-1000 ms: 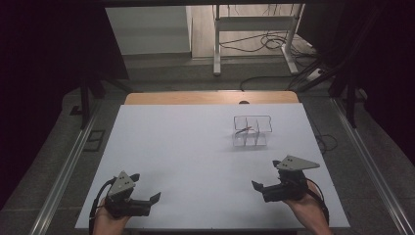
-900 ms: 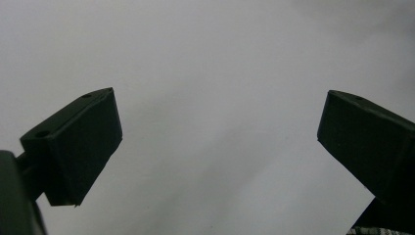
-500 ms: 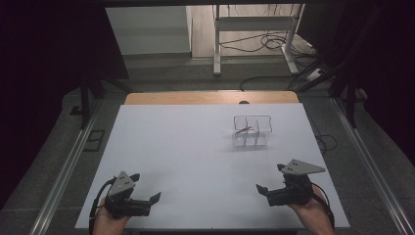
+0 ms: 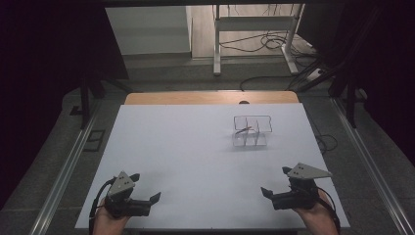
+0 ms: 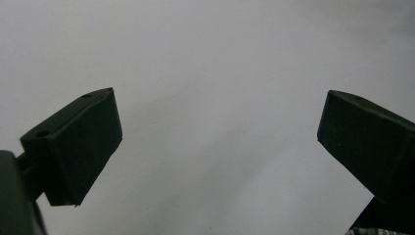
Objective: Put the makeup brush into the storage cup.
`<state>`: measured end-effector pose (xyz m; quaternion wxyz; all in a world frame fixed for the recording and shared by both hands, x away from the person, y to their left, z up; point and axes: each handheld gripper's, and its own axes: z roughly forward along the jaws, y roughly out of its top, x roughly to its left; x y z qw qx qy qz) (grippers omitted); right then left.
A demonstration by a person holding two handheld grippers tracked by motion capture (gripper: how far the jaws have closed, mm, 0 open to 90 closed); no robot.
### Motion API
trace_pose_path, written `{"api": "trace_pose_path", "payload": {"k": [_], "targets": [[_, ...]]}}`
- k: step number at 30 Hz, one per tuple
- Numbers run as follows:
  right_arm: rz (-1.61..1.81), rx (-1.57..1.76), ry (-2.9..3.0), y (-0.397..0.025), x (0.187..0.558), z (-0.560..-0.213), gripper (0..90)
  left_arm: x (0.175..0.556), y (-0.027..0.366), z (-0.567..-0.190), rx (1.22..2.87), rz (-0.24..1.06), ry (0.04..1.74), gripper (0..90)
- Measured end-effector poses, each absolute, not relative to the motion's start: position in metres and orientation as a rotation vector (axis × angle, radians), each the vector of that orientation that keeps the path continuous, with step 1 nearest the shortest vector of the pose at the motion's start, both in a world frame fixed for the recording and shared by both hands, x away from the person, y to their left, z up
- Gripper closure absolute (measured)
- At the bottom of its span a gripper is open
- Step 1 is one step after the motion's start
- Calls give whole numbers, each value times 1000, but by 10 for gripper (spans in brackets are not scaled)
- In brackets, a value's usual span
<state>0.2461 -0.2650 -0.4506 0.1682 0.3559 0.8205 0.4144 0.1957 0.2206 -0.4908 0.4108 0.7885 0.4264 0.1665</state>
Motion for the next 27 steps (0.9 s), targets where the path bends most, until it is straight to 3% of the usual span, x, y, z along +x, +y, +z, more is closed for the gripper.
{"api": "trace_pose_path", "payload": {"k": [27], "targets": [[1137, 1056, 2269, -294, 230, -458, 0, 196, 221, -491, 1978, 414, 1068, 33]]}}
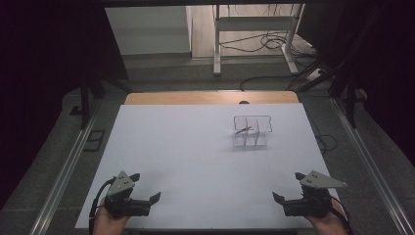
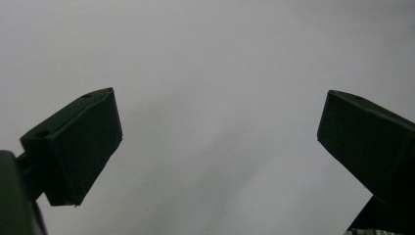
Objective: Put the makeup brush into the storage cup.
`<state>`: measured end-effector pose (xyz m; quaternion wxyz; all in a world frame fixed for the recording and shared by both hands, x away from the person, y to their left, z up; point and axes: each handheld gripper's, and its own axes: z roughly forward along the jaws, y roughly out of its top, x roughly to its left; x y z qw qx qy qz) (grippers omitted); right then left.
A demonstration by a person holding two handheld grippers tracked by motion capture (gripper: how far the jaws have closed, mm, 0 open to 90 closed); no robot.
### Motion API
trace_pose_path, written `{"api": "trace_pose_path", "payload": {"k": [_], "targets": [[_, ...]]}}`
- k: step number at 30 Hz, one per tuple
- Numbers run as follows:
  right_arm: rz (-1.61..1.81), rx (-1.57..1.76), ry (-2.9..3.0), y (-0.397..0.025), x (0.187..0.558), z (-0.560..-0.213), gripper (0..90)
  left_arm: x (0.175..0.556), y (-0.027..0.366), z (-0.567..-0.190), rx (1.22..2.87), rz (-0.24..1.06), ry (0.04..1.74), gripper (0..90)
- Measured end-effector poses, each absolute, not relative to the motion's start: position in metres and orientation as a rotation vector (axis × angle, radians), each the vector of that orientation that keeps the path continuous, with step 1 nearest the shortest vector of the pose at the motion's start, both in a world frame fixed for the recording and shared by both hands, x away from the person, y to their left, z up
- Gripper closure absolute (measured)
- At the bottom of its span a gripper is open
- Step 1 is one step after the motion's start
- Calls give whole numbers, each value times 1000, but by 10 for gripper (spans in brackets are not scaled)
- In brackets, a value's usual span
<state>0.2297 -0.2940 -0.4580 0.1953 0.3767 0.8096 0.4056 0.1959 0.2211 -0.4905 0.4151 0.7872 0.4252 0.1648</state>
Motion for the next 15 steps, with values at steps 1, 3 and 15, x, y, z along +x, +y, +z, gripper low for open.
{"api": "trace_pose_path", "payload": {"k": [1, 3, 15], "targets": [[1136, 1054, 2267, -295, 229, -459, 0, 196, 221, -491, 1977, 412, 1069, 33], [1132, 1061, 2261, -298, 228, -459, 0, 196, 221, -491, 1977, 411, 1067, 33], [1087, 1092, 2268, -311, 223, -467, 0, 196, 221, -491, 1962, 404, 1072, 27]]}}
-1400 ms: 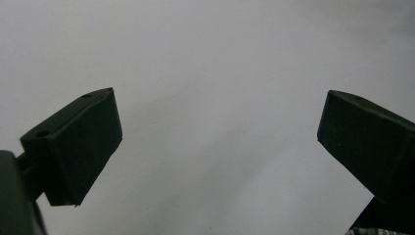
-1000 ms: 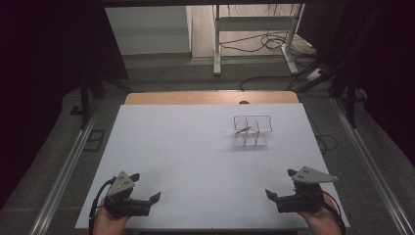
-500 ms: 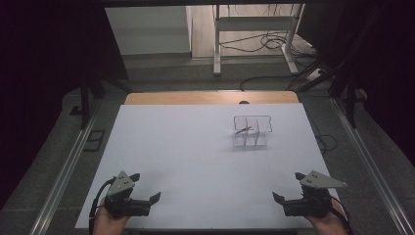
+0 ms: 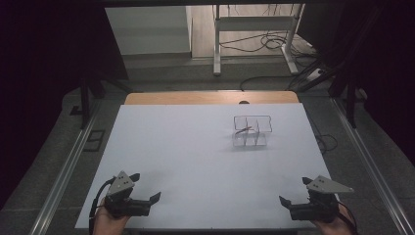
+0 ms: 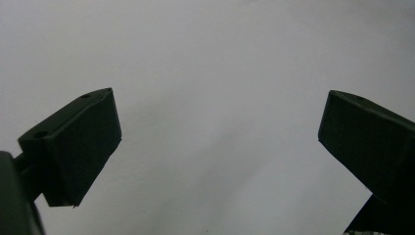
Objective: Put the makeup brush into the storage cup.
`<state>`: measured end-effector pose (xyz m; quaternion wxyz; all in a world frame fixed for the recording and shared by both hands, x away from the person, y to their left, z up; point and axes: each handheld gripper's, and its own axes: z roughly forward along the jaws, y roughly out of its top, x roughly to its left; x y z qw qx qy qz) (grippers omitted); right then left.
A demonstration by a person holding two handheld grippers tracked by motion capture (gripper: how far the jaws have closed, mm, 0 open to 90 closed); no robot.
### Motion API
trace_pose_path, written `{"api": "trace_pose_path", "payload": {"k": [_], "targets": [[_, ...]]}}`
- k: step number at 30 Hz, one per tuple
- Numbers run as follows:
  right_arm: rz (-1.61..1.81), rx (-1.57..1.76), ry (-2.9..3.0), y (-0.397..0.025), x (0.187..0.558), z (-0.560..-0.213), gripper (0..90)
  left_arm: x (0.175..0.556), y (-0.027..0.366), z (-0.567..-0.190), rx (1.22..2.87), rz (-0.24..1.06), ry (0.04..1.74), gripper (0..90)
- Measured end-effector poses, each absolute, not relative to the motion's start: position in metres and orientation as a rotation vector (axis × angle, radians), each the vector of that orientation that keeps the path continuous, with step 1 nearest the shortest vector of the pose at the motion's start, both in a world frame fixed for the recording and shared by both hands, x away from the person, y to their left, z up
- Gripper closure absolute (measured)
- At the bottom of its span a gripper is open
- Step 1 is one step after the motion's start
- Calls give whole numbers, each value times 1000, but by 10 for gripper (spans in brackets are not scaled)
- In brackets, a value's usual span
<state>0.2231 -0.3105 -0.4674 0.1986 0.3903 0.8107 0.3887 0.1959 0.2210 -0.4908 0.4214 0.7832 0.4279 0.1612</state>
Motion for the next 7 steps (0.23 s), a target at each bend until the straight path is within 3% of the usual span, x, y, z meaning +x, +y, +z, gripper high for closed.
{"api": "trace_pose_path", "payload": {"k": [7], "targets": [[1042, 1101, 2310, -309, 224, -473, 0, 197, 221, -490, 1949, 389, 1078, 23]]}}
